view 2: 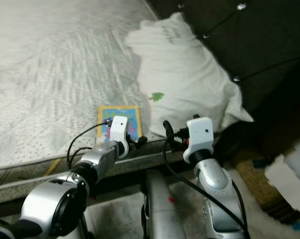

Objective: Clean up the room

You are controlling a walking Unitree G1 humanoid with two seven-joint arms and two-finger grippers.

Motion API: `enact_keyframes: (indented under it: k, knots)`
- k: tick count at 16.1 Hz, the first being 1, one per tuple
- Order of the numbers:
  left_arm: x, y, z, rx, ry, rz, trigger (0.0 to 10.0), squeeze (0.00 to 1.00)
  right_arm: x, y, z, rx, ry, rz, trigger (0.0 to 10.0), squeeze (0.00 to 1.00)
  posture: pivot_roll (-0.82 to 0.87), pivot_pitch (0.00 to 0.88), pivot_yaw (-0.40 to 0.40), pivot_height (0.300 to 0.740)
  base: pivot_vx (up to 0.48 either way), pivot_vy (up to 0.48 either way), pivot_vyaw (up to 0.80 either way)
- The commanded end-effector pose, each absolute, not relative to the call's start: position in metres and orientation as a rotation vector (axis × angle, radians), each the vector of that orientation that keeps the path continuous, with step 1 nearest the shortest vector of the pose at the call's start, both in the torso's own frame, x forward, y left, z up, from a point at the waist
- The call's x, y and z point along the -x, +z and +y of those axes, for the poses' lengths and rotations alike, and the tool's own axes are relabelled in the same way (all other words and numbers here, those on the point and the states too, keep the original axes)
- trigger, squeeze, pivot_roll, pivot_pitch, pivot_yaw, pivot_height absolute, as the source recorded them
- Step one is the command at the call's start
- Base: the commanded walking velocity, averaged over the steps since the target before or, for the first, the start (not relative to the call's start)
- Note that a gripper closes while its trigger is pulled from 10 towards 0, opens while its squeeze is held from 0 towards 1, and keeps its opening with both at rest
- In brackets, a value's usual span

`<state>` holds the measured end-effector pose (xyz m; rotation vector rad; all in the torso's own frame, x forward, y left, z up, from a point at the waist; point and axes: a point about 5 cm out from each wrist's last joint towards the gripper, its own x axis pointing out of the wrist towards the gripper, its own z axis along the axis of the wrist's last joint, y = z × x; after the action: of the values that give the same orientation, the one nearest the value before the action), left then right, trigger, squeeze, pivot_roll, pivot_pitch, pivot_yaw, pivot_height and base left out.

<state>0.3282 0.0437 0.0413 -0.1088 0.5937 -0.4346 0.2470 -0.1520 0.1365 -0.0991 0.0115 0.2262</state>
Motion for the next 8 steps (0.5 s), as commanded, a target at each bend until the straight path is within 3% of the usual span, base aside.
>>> enact_keyframes:
  k: [1,6,8]
  knots:
    - [-0.321,0.035,0.037,0.099,-0.468,0.620,10.0,0.00,-0.246,0.140,-0.152,0.106,0.234,0.010,10.0,0.00,-0.17,0.090,-0.060,0.542,0.000,0.000,0.00]
    - [-0.307,0.028,0.018,0.053,-0.555,0.634,10.0,0.00,-0.237,0.139,-0.152,0.104,0.226,0.029,10.0,0.00,-0.18,0.120,-0.071,0.542,0.000,0.000,0.00]
    - [-0.312,0.033,0.019,-0.016,-0.466,0.539,10.0,0.00,-0.241,0.137,-0.148,0.095,0.241,0.047,10.0,0.00,-0.17,0.121,-0.071,0.542,0.000,0.000,0.00]
